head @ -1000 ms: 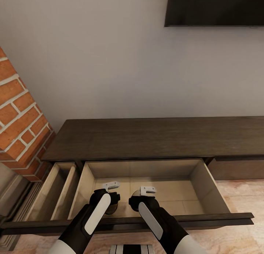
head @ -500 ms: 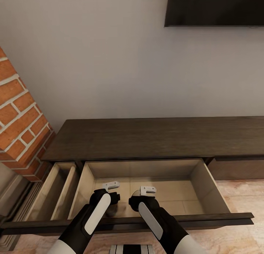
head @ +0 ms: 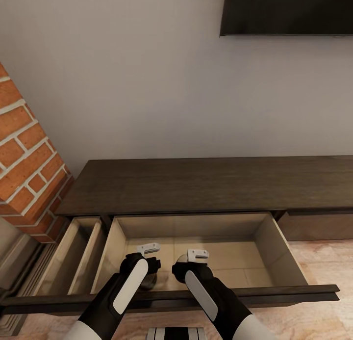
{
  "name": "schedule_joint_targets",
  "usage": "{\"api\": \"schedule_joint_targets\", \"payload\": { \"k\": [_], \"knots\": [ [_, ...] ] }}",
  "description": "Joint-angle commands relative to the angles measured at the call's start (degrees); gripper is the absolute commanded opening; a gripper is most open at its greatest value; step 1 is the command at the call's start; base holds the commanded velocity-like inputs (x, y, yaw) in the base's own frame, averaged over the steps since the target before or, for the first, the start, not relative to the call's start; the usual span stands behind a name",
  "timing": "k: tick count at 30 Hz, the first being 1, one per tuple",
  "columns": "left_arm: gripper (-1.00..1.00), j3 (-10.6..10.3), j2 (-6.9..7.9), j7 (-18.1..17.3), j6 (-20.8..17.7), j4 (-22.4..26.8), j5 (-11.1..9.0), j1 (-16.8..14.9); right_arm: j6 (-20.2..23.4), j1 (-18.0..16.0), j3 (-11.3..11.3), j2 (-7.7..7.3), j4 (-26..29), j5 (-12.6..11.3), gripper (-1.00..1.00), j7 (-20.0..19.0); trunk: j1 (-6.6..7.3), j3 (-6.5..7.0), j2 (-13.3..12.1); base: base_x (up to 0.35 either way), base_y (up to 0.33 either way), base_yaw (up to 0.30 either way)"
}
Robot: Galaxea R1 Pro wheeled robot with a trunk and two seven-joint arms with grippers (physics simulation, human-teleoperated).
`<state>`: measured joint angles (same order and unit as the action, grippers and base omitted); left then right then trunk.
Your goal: Place each of the two pumpkins and all three candles from the living room inside a cabinet in the living room (use any cabinet), then make sure every cabinet is closed, and position the cauldron so it is next to a table in the living room.
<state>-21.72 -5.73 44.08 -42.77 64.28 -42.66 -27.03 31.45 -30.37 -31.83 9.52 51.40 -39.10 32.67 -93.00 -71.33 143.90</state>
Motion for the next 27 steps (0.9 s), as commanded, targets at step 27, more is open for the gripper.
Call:
{"api": "schedule_joint_targets", "payload": {
  "k": [27],
  "knots": [
    [1.00,-0.13,0.02,0.57,-0.03,0.06,-0.58,-0.04,-5.93,-0.30,-2.72,-0.03,-1.43,-1.06,1.00,0.74,0.01,-0.05,0.02,0.000,0.000,0.000]
  ]
}}
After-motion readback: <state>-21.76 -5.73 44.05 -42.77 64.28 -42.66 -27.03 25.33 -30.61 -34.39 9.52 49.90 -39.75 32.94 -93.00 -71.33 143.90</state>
